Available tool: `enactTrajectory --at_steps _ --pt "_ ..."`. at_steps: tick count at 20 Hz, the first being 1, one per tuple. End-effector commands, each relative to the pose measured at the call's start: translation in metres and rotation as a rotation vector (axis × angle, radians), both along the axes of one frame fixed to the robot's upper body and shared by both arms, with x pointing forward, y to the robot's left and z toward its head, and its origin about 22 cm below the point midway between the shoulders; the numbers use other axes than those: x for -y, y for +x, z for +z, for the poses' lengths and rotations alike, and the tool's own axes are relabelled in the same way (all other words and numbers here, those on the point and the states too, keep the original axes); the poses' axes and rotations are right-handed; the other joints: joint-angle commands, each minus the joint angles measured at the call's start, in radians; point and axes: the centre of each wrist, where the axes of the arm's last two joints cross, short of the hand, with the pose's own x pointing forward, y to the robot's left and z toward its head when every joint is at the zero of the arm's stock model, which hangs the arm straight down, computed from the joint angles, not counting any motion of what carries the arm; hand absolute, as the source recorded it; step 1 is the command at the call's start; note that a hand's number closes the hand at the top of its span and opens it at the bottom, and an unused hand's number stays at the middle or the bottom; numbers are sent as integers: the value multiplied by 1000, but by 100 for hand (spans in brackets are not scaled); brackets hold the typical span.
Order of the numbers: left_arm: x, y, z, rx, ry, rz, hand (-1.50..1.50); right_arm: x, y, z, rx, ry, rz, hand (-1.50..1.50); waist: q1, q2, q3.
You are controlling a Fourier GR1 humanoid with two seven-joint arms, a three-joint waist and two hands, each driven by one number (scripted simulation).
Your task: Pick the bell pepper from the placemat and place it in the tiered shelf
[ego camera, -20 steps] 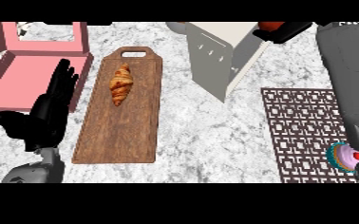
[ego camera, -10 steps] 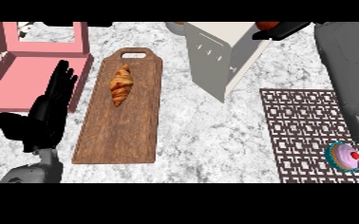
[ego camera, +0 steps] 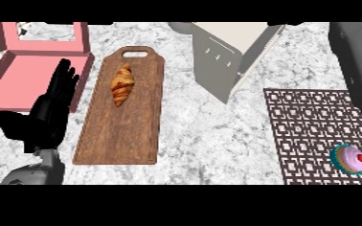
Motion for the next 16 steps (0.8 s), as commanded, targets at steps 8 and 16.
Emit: enactTrajectory --at_steps 8,16 --pt "1 -3 -4 13 9 -13 0 117 -32 48 -89 108 -252 -150 22 18 0" --pt "0 10 12 29 1 -41 0 178 -67 44 -106 109 -226 -150 42 29 2"
